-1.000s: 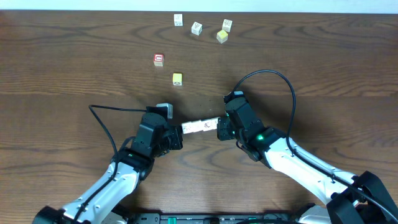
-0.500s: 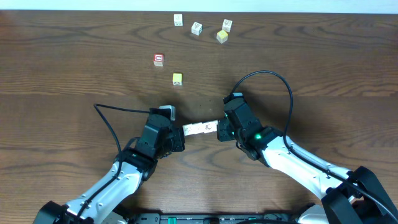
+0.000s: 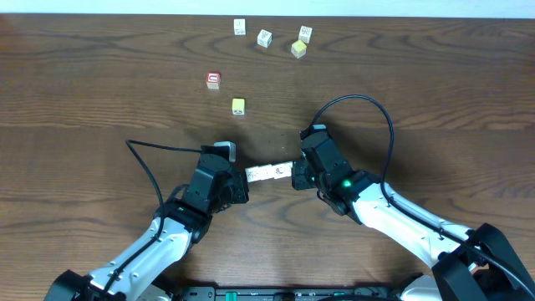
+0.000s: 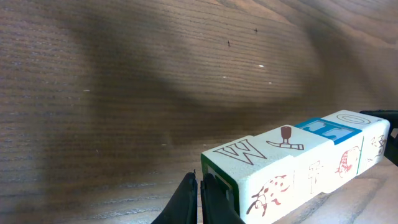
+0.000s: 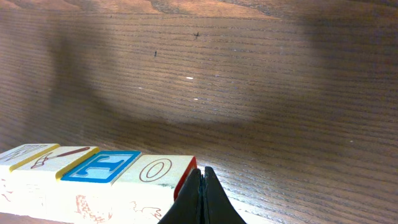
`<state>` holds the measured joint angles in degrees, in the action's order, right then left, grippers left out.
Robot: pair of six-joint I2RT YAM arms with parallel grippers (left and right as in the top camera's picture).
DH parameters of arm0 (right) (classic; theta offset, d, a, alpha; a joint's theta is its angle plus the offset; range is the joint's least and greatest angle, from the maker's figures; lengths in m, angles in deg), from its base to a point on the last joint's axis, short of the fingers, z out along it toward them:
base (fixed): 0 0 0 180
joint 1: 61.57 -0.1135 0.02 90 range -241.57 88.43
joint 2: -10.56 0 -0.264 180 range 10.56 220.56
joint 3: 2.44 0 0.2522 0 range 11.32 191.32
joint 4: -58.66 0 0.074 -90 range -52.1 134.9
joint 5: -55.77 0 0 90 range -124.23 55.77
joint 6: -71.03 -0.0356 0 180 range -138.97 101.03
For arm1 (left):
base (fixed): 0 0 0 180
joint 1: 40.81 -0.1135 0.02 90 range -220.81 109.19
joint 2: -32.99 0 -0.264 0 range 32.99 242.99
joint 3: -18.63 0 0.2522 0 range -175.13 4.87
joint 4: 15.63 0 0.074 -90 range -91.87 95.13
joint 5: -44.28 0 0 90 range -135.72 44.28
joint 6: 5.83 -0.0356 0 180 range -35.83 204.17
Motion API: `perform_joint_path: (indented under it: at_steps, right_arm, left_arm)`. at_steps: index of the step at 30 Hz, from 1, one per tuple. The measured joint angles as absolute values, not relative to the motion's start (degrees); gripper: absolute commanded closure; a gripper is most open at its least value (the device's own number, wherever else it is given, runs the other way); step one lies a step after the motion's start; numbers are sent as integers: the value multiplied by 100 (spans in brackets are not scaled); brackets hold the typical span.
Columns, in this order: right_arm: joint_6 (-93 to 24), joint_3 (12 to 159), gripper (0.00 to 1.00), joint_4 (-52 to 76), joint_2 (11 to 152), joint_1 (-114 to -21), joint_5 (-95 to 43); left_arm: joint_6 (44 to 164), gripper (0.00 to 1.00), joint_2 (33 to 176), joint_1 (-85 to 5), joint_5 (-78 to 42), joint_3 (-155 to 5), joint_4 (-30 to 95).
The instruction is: Lift 4 blocks
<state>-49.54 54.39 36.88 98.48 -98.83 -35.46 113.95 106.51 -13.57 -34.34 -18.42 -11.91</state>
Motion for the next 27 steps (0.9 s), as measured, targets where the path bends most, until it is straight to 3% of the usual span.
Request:
perform_joint_path:
  at_steps: [27]
  right_arm:
    - [-4954, 5439, 99, 3699, 10189, -9883, -3553]
  left_arm:
    - [11441, 93, 11005, -1320, -3441, -1840, -1372]
